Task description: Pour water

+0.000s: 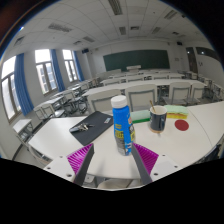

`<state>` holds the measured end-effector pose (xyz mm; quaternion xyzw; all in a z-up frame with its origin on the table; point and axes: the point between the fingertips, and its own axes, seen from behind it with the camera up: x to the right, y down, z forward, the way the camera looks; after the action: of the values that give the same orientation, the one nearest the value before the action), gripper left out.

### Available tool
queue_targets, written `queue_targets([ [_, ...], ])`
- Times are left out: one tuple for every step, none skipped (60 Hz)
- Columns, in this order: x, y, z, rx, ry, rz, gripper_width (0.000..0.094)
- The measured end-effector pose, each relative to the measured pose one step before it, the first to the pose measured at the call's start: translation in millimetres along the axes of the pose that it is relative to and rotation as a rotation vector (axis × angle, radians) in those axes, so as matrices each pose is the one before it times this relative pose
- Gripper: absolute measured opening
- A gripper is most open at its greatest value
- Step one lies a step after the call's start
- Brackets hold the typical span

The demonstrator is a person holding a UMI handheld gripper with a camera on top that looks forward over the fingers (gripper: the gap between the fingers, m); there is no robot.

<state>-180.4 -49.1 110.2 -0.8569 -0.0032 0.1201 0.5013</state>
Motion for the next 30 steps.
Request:
queue_targets([
  [4.56,-0.9,4.73,0.00565,0.00908,-0.0024,0.0804],
  [4.14,-1.01,4.62,0.00706,0.00844,-0.0051,0.0804],
  [4.01,-1.18,5.07,0.00798,0.00825,-0.0058,0.0804],
  [4.0,-1.24,5.24,0.00803,0.0082,-0.0064,0.0805],
  [3.11,-0.92,5.56,0.00677,0.0074,-0.0077,0.0806],
  [2.69,-0.27,5.9,0.0049,0.00568,-0.0096,0.0805],
  [-8.53,-3.66,-1.84,0.00209,0.00956,-0.0103,0.0805],
  [10.22,0.71,9.18,0.00519,0.00399,-0.0099,0.0803],
  [8.31,3.08,16.73,0.00697,0.00768,-0.0085,0.0803],
  [2.47,0.61,6.34,0.00174,0.00838,-0.0075,0.0801],
  [2.14,0.42,6.06,0.00155,0.0068,-0.0086,0.0804],
  [1.3,-0.05,6.22,0.00511,0.00341,-0.0103,0.0805],
  [0.52,-0.82,6.51,0.00879,0.00141,-0.0117,0.0804],
  [0.55,-1.25,6.32,0.01081,0.00111,-0.0124,0.0806],
  [-1.18,-1.15,5.34,0.00872,0.00154,-0.0137,0.0806],
  [-0.68,-0.2,6.03,0.00907,0.00181,-0.014,0.0806],
  [-0.09,-0.79,4.83,0.0092,0.00354,-0.0155,0.0807],
  [0.12,-0.23,5.2,0.00795,0.00545,-0.0163,0.0807],
  [0.44,0.31,4.84,0.0059,0.00802,-0.0167,0.0802],
  [2.5,0.31,6.76,0.00474,0.01,-0.0157,0.0801],
  [1.01,1.01,2.74,0.00124,0.00824,-0.014,0.0793],
  [0.82,1.52,4.39,0.00132,0.00953,-0.0117,0.0785],
  [0.68,1.65,4.19,0.00057,0.00919,-0.0087,0.0771],
  [0.56,1.66,3.5,-0.00049,0.00789,-0.0065,0.075],
  [0.32,1.81,3.66,-0.00114,0.00738,-0.0034,0.0711],
  [1.65,2.24,2.9,-0.00173,0.01116,-0.0019,0.067],
  [3.66,-0.12,4.55,0.00832,0.013,-0.0081,0.0642],
  [-0.45,-2.6,1.76,0.01556,0.00091,-0.0028,0.064],
  [1.12,-0.82,1.1,0.01272,0.00124,-0.0001,0.063],
  [-2.02,0.25,1.3,0.00443,0.00197,0.0015,0.061],
])
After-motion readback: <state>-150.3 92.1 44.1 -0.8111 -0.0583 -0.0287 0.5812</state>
